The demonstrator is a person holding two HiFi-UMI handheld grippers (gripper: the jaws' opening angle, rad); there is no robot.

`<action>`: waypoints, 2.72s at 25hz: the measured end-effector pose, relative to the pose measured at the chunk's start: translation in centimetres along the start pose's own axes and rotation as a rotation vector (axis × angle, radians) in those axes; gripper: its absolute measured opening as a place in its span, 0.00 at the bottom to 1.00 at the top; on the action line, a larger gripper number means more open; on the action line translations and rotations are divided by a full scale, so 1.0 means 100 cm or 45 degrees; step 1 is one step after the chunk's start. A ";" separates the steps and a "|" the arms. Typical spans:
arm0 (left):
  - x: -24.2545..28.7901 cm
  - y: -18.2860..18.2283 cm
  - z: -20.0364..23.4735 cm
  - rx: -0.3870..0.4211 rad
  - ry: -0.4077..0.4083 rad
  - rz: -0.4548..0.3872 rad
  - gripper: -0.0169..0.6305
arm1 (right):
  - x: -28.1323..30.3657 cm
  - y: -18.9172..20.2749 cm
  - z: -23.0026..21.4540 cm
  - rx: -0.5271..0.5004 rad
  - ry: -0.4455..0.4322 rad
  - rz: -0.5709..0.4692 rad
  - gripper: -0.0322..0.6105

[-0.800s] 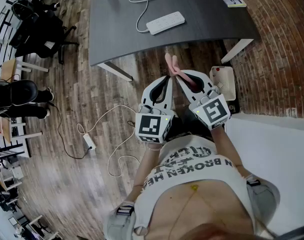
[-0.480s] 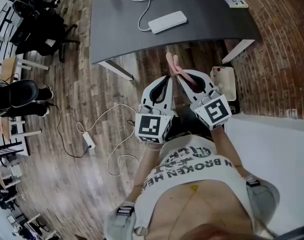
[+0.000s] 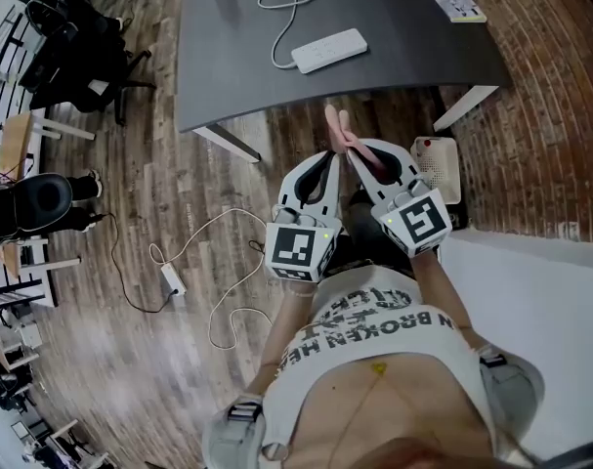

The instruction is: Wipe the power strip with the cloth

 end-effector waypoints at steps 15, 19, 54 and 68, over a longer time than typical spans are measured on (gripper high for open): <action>0.129 -0.026 0.068 0.037 -0.030 0.025 0.04 | 0.103 -0.007 -0.116 0.045 -0.084 -0.038 0.08; 0.173 -0.039 0.078 0.046 -0.080 0.016 0.04 | 0.127 -0.011 -0.161 0.017 -0.134 -0.021 0.08; 0.301 -0.015 0.229 -0.015 -0.067 0.174 0.04 | 0.293 0.029 -0.259 0.035 -0.215 0.220 0.08; 0.312 0.088 0.280 -0.014 0.133 0.537 0.18 | 0.344 0.106 -0.248 0.085 -0.161 0.502 0.08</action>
Point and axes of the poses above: the fingertips, and each gripper's own axes: x forward along the fingers, z to its left, y out of its underside, the point moved 7 cm from there along -x, backward along the fingers, and after that the axes turned 1 degree about -y, right-handed, at the moved point
